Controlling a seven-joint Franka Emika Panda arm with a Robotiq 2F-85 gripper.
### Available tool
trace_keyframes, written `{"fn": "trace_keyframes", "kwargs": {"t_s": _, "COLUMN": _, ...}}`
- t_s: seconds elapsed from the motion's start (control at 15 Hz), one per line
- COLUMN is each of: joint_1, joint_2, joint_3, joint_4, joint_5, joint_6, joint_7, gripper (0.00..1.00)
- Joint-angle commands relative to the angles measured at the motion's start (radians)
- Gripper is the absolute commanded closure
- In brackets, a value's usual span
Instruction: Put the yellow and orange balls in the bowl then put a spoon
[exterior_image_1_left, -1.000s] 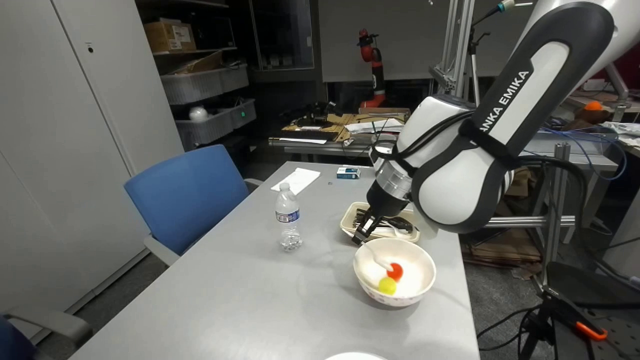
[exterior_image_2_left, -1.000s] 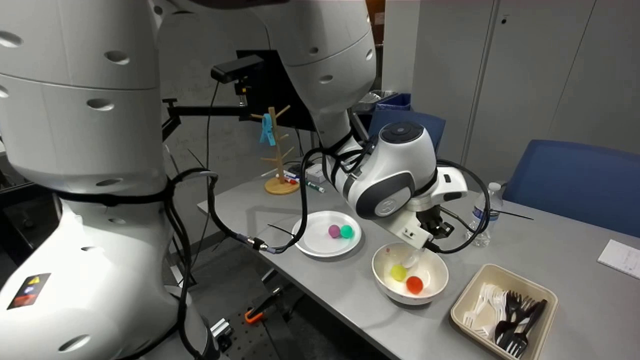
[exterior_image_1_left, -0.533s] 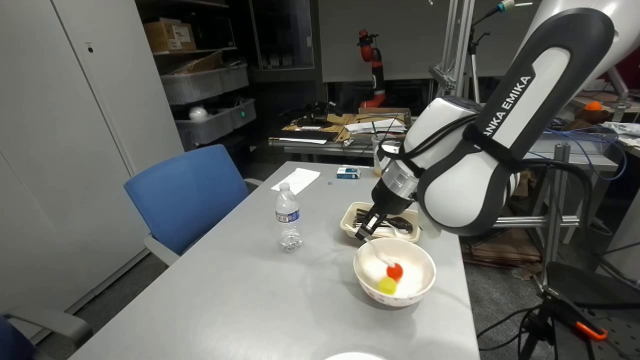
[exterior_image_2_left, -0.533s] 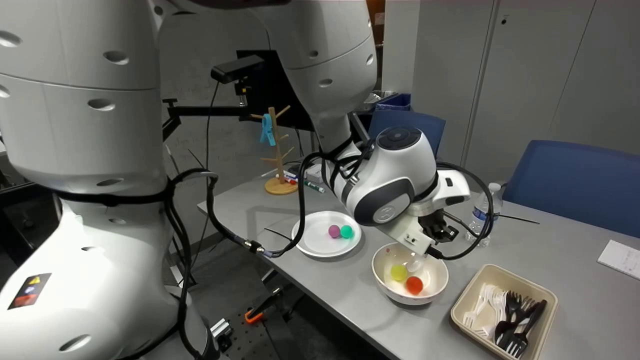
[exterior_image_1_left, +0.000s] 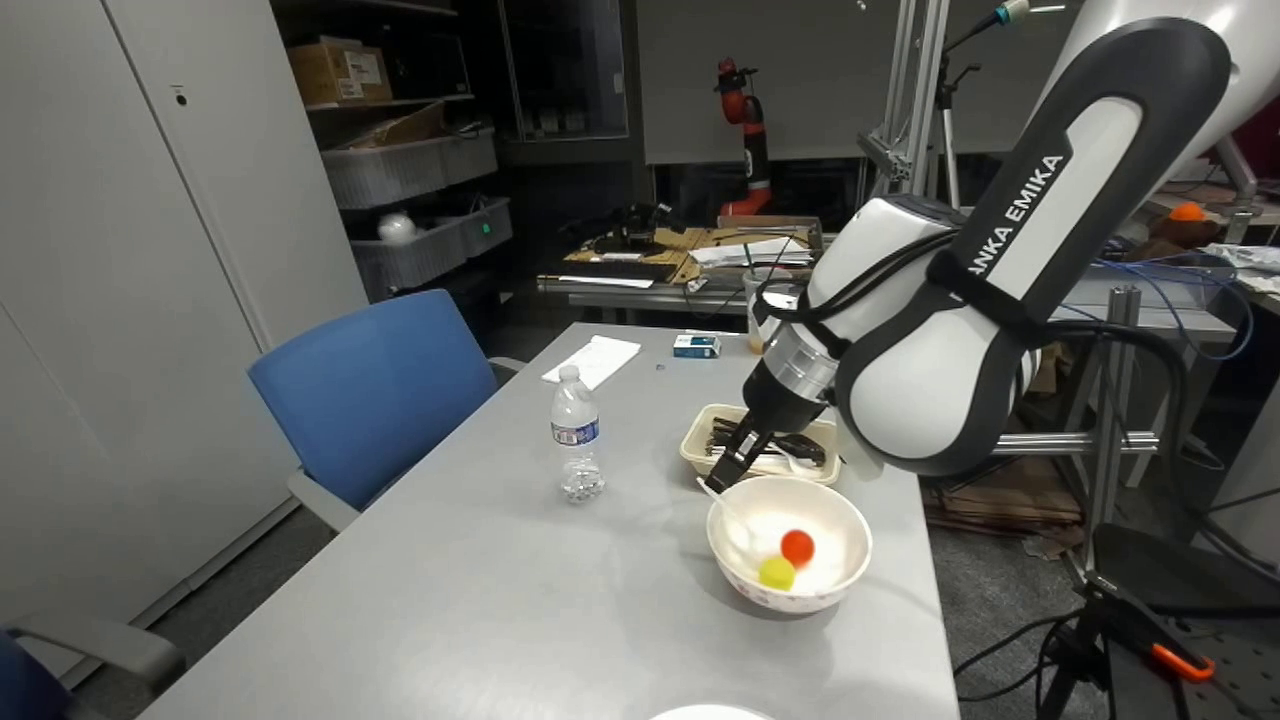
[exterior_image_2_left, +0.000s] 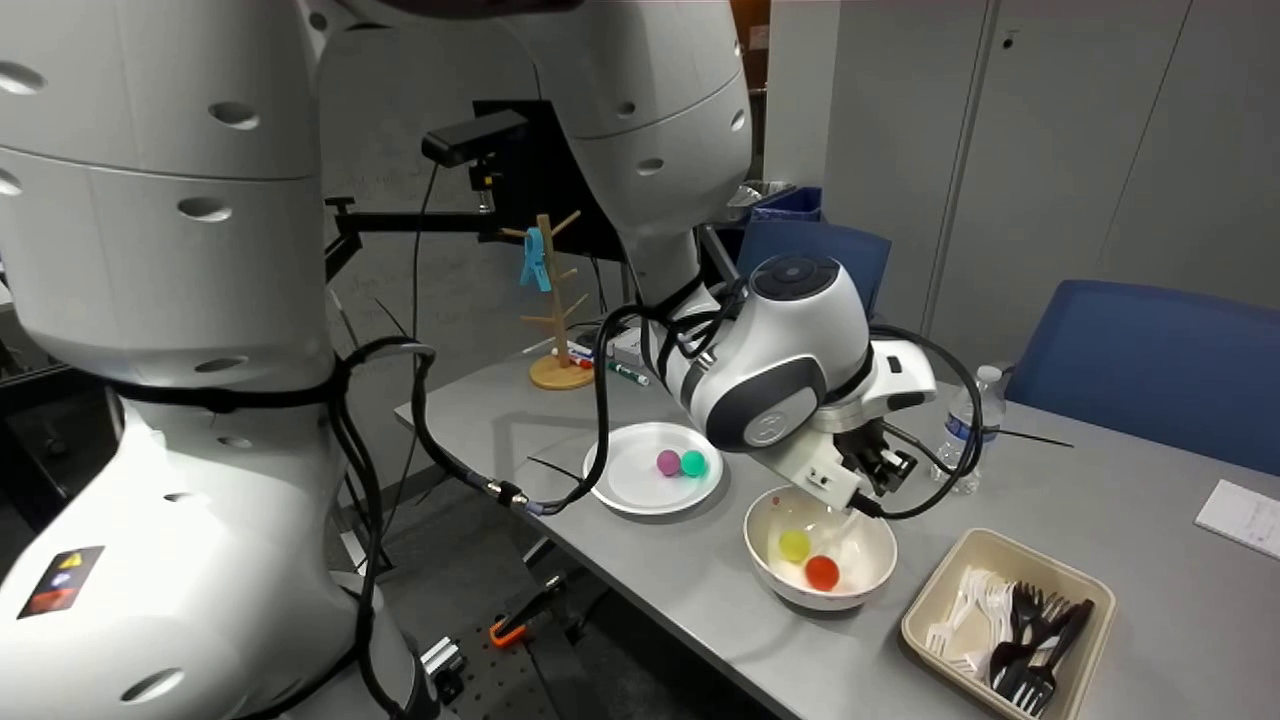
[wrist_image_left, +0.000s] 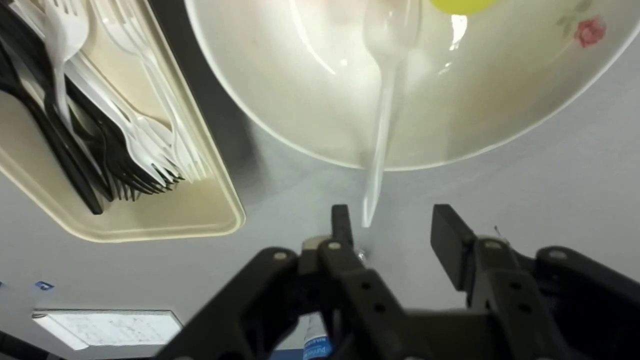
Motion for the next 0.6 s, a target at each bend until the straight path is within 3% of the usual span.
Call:
{"fn": "trace_keyframes", "kwargs": {"t_s": 0.0, "joint_1": 0.015, "joint_2": -0.010, "joint_3": -0.015, "joint_4": -0.009, "joint_5": -0.008, "joint_6": 0.010, "joint_7": -0.017, "gripper": 0.21}}
{"fn": "trace_keyframes", "kwargs": {"t_s": 0.2, "joint_1": 0.016, "joint_2": -0.034, "joint_3": -0.018, "joint_4": -0.016, "joint_5": -0.008, "joint_6": -0.024, "joint_7": -0.020, "gripper": 0.01}}
{"fn": "trace_keyframes", "kwargs": {"t_s": 0.53, "joint_1": 0.015, "joint_2": -0.128, "joint_3": -0.026, "joint_4": -0.041, "joint_5": -0.020, "joint_6": -0.174, "joint_7": -0.041, "gripper": 0.00}}
